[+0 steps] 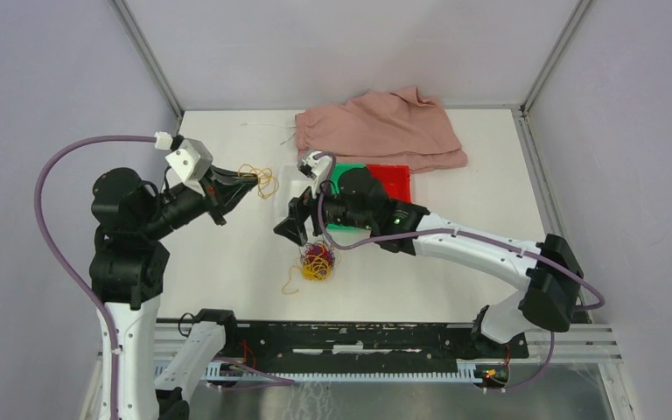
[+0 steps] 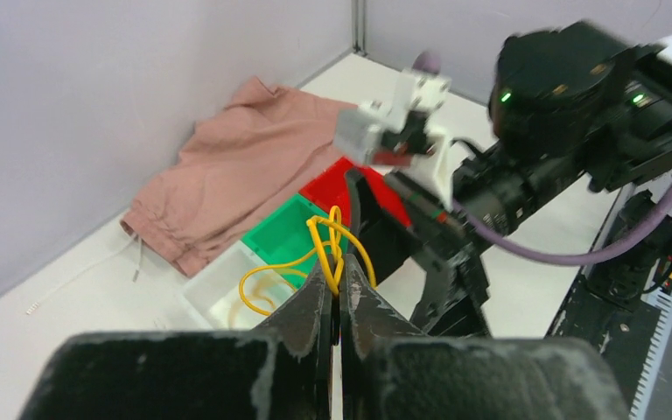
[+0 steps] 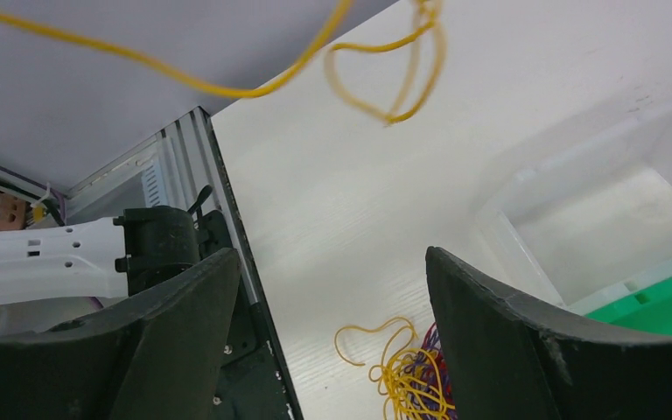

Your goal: Untangle the cables

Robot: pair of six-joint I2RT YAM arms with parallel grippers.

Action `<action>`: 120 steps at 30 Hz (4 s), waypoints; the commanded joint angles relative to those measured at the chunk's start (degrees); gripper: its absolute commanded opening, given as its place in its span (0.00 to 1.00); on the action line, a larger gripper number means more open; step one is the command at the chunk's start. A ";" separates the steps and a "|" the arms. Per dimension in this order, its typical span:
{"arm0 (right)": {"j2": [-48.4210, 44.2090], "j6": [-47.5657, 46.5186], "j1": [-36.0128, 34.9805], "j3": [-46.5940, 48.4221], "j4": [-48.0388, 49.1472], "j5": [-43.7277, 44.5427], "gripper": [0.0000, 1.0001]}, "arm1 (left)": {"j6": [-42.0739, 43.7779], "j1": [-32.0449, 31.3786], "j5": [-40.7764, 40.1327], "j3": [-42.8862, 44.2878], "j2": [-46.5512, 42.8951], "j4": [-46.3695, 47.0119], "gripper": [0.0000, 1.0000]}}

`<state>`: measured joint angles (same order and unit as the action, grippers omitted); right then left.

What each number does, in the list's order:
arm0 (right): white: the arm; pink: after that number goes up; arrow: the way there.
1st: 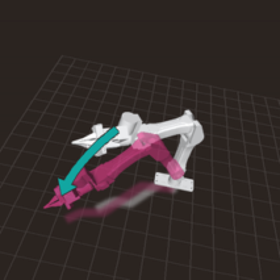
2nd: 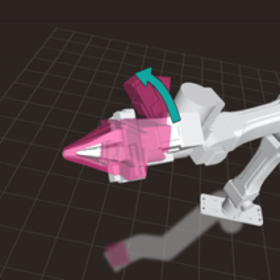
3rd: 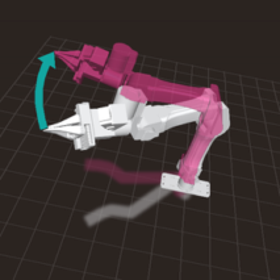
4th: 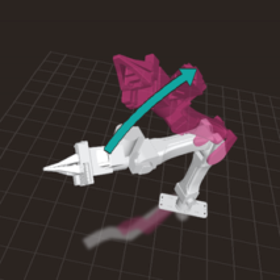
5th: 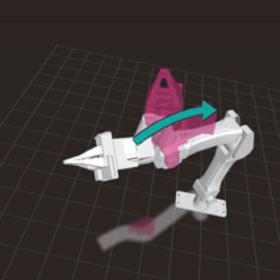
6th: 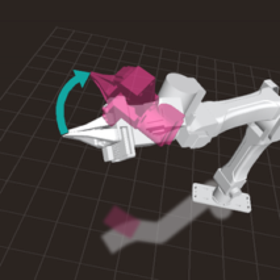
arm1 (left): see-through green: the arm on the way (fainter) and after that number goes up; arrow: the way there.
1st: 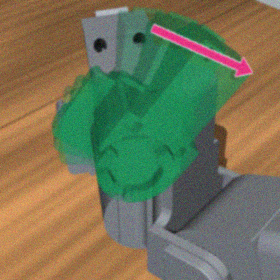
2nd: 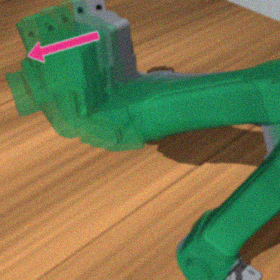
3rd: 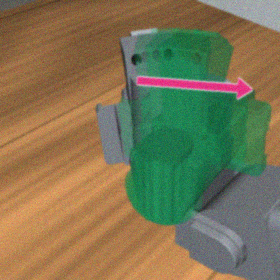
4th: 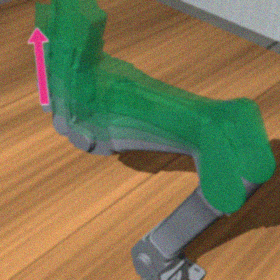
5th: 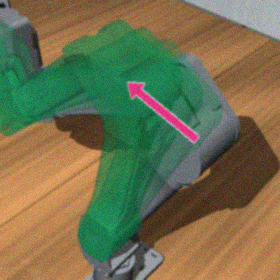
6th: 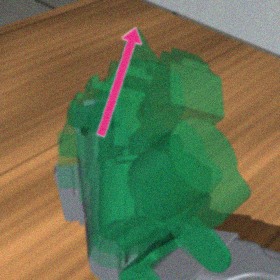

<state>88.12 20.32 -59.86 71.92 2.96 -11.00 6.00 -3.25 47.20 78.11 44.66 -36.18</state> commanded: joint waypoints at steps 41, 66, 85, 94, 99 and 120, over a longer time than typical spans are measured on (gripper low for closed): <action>-8.91 -1.76 13.03 6.60 -12.40 -0.22 0.00 | -0.26 0.03 -6.65 -7.31 -2.09 -2.95 0.96; 2.42 -1.15 28.62 -1.31 -21.32 18.57 0.04 | 5.46 -0.05 -7.61 -11.46 -4.49 -8.73 0.99; -0.04 1.62 28.20 7.55 -31.69 14.94 0.50 | 6.57 -0.05 -7.21 -11.65 -3.61 -8.73 0.99; -2.15 -1.87 10.17 1.24 -26.39 6.35 0.59 | 8.59 -0.01 -8.68 -13.93 -1.85 -9.38 0.99; -0.05 1.66 4.12 -3.63 -22.85 5.12 0.56 | 11.23 0.02 -10.33 -15.61 -1.41 -10.28 0.99; 7.17 12.76 2.09 -3.79 -15.87 1.74 0.55 | 15.45 -0.08 -5.69 -15.53 -1.73 -14.25 0.99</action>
<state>97.82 25.98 -56.34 69.32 -19.51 -8.47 18.79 -3.31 39.59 62.35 43.18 -50.74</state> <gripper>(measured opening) 0.560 0.993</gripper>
